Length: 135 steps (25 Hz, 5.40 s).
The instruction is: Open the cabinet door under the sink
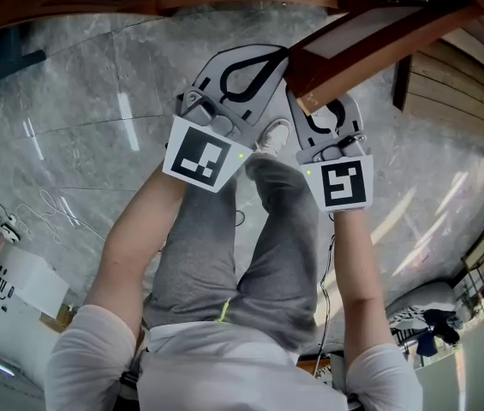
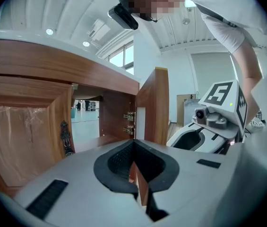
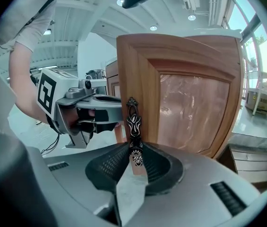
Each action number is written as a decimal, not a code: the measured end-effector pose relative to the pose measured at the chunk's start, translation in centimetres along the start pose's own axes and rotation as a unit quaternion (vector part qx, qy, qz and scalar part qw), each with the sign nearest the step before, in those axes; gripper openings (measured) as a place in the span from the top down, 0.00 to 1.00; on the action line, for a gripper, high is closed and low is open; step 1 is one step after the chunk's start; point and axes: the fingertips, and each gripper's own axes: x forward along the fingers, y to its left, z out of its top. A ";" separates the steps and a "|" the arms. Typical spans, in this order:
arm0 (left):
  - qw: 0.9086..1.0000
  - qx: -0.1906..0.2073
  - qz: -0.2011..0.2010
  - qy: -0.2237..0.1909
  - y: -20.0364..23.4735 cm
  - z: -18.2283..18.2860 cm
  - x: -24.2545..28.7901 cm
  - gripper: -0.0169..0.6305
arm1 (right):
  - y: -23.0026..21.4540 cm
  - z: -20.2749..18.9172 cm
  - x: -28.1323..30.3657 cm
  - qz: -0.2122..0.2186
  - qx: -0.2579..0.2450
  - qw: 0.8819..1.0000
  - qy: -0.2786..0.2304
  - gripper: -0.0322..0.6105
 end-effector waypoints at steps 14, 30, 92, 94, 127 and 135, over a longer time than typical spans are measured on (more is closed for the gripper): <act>0.999 -0.007 -0.039 0.015 -3.7 0.2 0.6 0.96 | -1.2 -0.2 -5.8 -0.063 0.054 0.996 -0.023 0.80; 0.995 -0.014 -0.098 0.031 -12.2 1.4 3.6 0.96 | -3.2 -0.8 -14.0 -0.119 0.070 0.990 -0.032 0.80; 0.999 -0.014 -0.033 -0.018 -5.3 30.5 -5.5 0.96 | -8.5 18.8 -29.0 -0.232 0.111 0.966 -0.006 0.88; 0.999 -0.011 -0.018 -0.024 -4.0 32.4 -6.8 0.96 | -7.9 21.3 -28.6 -0.223 0.108 0.969 -0.017 0.88; 0.966 -0.054 0.183 -0.173 10.6 57.6 -29.3 0.96 | 0.3 52.0 -29.2 -0.118 0.022 0.979 -0.166 0.88; 0.951 -0.034 0.253 -0.174 11.1 59.7 -36.7 0.96 | 2.5 56.7 -31.4 -0.100 0.015 0.972 -0.211 0.88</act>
